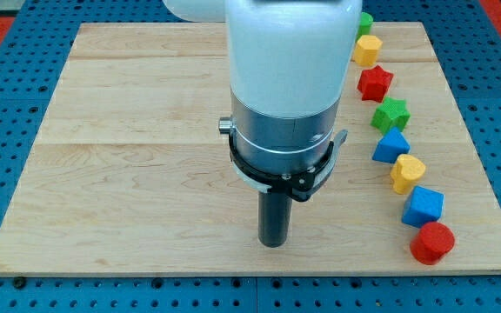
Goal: Push the green star towards the center of the board
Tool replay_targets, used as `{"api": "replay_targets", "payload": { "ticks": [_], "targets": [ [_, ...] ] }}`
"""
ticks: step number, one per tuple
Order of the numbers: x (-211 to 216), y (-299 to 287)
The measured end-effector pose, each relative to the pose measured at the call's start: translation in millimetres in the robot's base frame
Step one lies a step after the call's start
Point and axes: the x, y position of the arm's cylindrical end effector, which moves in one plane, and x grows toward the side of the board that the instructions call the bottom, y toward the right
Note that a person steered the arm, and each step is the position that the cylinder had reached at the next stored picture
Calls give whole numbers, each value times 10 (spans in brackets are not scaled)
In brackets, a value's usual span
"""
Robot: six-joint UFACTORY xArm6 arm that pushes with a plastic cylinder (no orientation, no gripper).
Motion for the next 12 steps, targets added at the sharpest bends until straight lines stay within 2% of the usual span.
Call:
{"api": "replay_targets", "payload": {
  "ticks": [2,4,6,9,10,11,12],
  "targets": [
    [353,178],
    [359,246],
    [349,2024],
    [349,2354],
    [334,3077],
    [215,3199],
    [192,2738]
  ]
}}
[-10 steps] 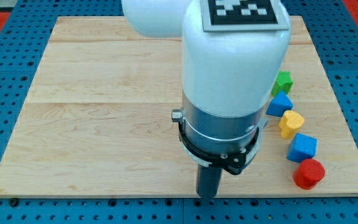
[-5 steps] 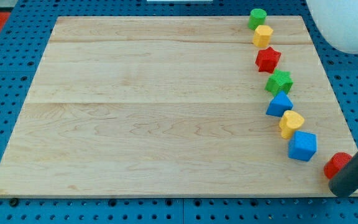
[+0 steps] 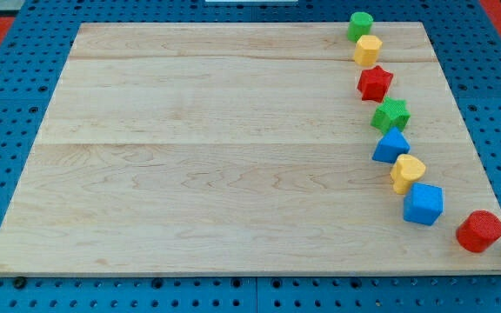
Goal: Push the green star towards the center of the board
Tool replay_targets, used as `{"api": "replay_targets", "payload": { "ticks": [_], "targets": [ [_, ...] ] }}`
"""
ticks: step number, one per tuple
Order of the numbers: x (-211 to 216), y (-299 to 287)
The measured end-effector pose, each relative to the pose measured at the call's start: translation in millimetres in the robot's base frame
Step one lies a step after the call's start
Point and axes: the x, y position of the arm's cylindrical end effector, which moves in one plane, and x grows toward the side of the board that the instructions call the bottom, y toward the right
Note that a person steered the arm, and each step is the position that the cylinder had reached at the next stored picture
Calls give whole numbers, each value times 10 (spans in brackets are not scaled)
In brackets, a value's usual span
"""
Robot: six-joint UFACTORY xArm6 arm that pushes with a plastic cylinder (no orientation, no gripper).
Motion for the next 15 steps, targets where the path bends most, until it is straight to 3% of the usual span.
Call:
{"api": "replay_targets", "payload": {
  "ticks": [2,3,5,6,7,8,9,10,11,12,13,14,15],
  "targets": [
    [-853,-1190],
    [-854,-1269],
    [-1298,-402],
    [-1913,-593],
    [-2251,-1124],
    [-2153,-2001],
    [-2074,-1744],
    [-1701,-1585],
    [-1395,-2291],
    [-1550,-2773],
    [-1104,-2489],
    [-1024,-2245],
    [-1497,-2032]
  ]
}}
